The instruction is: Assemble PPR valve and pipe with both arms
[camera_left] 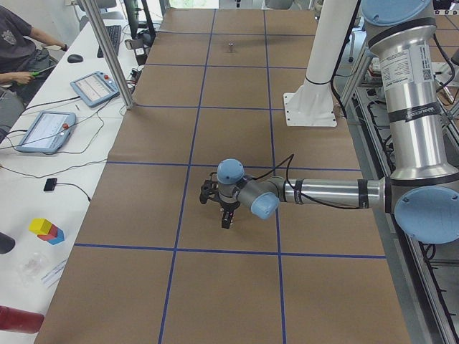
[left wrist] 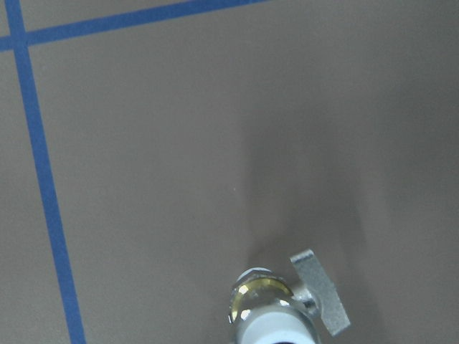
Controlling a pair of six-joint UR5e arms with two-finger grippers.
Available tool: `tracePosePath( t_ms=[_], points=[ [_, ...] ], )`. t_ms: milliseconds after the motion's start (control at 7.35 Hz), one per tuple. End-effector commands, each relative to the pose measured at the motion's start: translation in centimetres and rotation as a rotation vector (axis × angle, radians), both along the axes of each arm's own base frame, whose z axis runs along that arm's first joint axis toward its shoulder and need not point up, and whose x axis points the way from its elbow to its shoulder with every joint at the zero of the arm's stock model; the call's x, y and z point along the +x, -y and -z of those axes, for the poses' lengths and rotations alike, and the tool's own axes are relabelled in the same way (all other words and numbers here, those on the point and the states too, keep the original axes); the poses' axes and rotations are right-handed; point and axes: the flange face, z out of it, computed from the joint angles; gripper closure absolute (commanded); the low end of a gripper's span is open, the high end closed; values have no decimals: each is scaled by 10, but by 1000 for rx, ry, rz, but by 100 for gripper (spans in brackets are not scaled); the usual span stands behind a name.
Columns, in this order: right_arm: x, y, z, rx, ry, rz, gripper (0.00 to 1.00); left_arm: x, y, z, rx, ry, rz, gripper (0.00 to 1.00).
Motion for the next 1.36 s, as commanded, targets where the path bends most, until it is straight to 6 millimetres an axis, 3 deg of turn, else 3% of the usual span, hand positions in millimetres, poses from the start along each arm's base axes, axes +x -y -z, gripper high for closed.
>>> tracePosePath(
  t_ms=[0,136,681,817,953,1089,1225],
  points=[
    [0,-1,0,-1,3,0,0,0,-2,0,4,-7,1,11],
    [0,-1,-1,-3,1,0,0,1,0,3,12,-7,3,16],
    [0,-1,0,-1,3,0,0,6,6,10,33,-6,-1,22],
    [0,-1,-1,-3,1,0,0,6,6,10,33,-6,-1,34],
    [0,-1,-1,-2,2,1,0,6,6,9,32,-6,-1,60],
    [0,-1,-1,-3,2,0,0,6,6,9,32,-6,-1,98],
    [0,-1,-1,-3,1,0,0,6,6,11,34,-7,-1,100]
  ],
)
